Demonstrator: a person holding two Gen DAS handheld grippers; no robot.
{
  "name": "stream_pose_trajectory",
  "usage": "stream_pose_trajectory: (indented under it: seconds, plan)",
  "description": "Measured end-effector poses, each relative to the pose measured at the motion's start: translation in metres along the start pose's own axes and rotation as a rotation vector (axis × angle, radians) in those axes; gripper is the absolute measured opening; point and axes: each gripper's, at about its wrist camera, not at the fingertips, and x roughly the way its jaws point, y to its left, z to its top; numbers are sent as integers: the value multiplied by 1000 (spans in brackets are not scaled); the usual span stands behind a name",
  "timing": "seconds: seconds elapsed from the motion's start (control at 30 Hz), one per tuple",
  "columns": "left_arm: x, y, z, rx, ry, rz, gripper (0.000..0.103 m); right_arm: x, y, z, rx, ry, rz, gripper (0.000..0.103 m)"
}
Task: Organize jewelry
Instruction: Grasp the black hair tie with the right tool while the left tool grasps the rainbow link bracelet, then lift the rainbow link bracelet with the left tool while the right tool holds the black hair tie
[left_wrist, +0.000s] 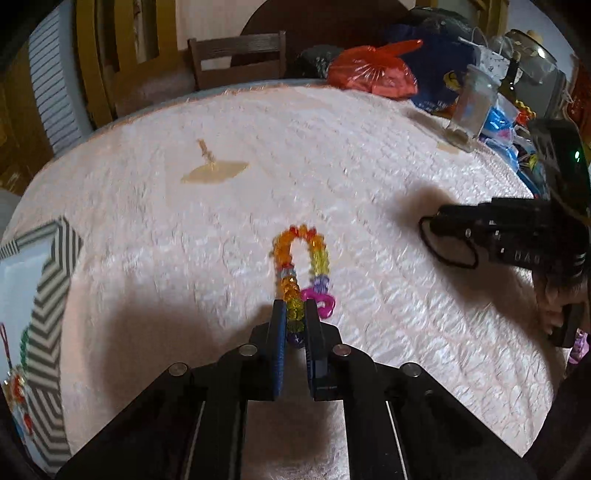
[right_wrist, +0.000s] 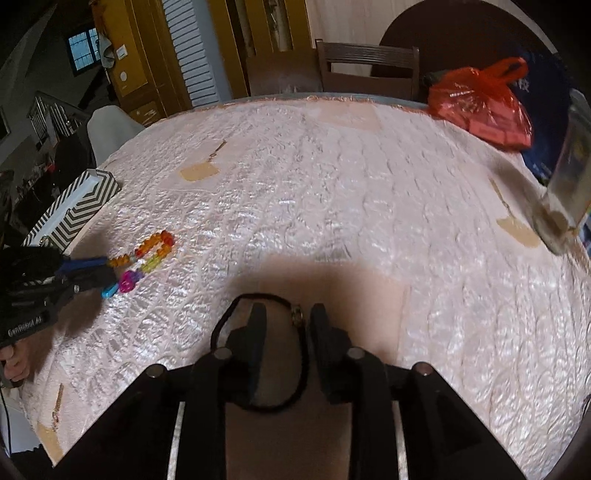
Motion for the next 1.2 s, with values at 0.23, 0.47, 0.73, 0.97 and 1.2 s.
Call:
stream_pose_trajectory:
  seconds: [0.23, 0.47, 0.73, 0.97, 1.2]
  plan:
    - [-1, -2, -5, -26, -31, 14, 29, 3, 7, -1, -72, -18, -37, 25]
    - [-2, -1, -8, -47, -63, 39, 36, 1, 6, -2, -83, -19, -71, 13]
    - [-1, 7, -10, -78, -74, 39, 51, 3, 12, -2, -111, -18, -124, 9]
    - [0, 4, -9, -72, -68, 30, 59, 3, 14, -3, -119, -18, -135, 9]
    - [0, -1, -9, -58, -74, -4, 29, 3, 16, -3, -129, -18, -149, 9]
